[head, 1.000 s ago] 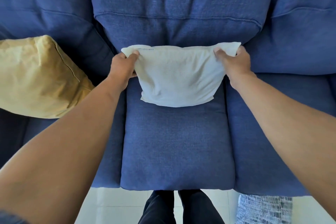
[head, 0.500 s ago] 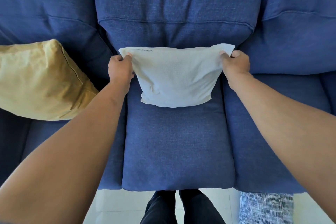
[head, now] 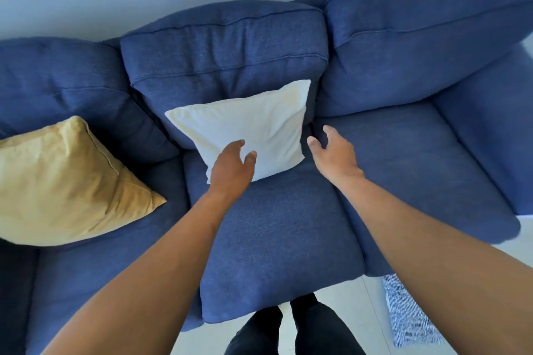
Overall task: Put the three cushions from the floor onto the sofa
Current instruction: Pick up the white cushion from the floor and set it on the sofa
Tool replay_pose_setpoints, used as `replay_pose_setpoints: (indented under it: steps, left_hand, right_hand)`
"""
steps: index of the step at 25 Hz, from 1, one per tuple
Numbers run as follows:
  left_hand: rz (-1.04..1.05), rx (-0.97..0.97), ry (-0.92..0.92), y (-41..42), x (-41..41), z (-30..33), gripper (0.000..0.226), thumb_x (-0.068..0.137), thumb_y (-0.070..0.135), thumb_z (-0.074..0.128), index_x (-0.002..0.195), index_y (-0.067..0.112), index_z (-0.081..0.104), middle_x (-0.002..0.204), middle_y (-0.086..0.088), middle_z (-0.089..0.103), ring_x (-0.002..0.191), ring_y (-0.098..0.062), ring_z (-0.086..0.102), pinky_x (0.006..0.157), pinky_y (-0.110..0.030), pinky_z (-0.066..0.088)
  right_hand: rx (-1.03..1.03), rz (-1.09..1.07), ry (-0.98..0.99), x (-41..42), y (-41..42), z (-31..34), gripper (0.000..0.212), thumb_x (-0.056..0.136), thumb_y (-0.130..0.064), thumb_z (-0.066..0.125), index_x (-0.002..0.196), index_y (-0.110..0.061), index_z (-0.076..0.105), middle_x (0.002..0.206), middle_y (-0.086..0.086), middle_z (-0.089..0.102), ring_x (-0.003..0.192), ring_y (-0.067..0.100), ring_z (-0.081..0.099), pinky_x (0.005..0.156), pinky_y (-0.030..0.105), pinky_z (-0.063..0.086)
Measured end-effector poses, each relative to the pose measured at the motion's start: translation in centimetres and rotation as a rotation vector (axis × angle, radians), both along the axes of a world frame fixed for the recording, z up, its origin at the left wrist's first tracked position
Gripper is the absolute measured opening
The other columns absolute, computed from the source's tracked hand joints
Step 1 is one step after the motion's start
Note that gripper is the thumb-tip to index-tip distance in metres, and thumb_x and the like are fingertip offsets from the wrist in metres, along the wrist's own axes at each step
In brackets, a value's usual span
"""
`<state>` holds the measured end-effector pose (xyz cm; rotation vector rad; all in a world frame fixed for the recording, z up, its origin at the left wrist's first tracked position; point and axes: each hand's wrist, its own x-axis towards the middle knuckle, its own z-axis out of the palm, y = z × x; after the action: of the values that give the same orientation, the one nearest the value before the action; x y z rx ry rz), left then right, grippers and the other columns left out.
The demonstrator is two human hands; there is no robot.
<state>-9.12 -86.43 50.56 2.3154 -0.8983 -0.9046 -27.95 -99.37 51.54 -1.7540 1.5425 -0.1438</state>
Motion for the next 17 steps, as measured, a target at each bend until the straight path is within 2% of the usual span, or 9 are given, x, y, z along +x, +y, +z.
replay_pose_setpoints:
  steps: [2,4,7,11,17]
  left_hand:
    - [-0.189,0.012,-0.101,-0.7,-2.1,0.6,0.064,0.109,0.042,0.047,0.165,0.012,0.035,0.175,-0.007,0.030,0.164,-0.024,0.022,0.130,-0.041,0.023]
    - [-0.341,0.010,-0.182,-1.5,-4.1,1.4,0.069,0.110,0.042,0.044,0.167,0.009,0.026,0.178,-0.011,0.019,0.167,-0.027,0.009,0.133,-0.044,0.016]
    - [-0.518,-0.031,-0.250,-2.8,-8.0,2.3,0.072,0.109,0.040,0.045,0.168,0.006,0.022,0.178,-0.015,0.016,0.166,-0.032,0.007,0.132,-0.049,0.017]
    - [-0.696,-0.064,-0.277,-3.9,-15.2,2.8,0.074,0.108,0.042,0.046,0.168,0.006,0.021,0.178,-0.015,0.015,0.166,-0.032,0.006,0.132,-0.048,0.015]
    - [-1.058,-0.081,-0.318,-3.8,-30.7,3.2,0.075,0.109,0.042,0.045,0.169,0.007,0.017,0.179,-0.014,0.010,0.167,-0.030,0.002,0.133,-0.049,0.010]
  right_hand:
    - [-0.052,0.038,0.086,-2.1,1.5,0.7,0.069,0.107,-0.042,0.048,0.163,-0.007,0.026,0.173,0.013,0.024,0.161,0.029,0.016,0.127,0.049,0.024]
    - [-0.109,0.042,0.177,-4.6,2.9,1.2,0.071,0.108,-0.045,0.045,0.164,-0.007,0.022,0.175,0.014,0.014,0.163,0.028,0.004,0.128,0.053,0.019]
    - [-0.149,-0.037,0.249,-9.4,4.7,2.0,0.075,0.107,-0.048,0.044,0.164,-0.006,0.019,0.175,0.015,0.009,0.163,0.029,-0.001,0.127,0.057,0.018]
    - [-0.160,-0.199,0.284,-17.1,7.3,2.7,0.078,0.106,-0.050,0.045,0.164,-0.005,0.018,0.176,0.016,0.007,0.163,0.030,-0.002,0.127,0.058,0.016]
    - [-0.113,-0.505,0.337,-32.4,13.8,2.3,0.079,0.106,-0.052,0.044,0.165,-0.007,0.017,0.176,0.016,0.006,0.163,0.031,-0.001,0.127,0.060,0.016]
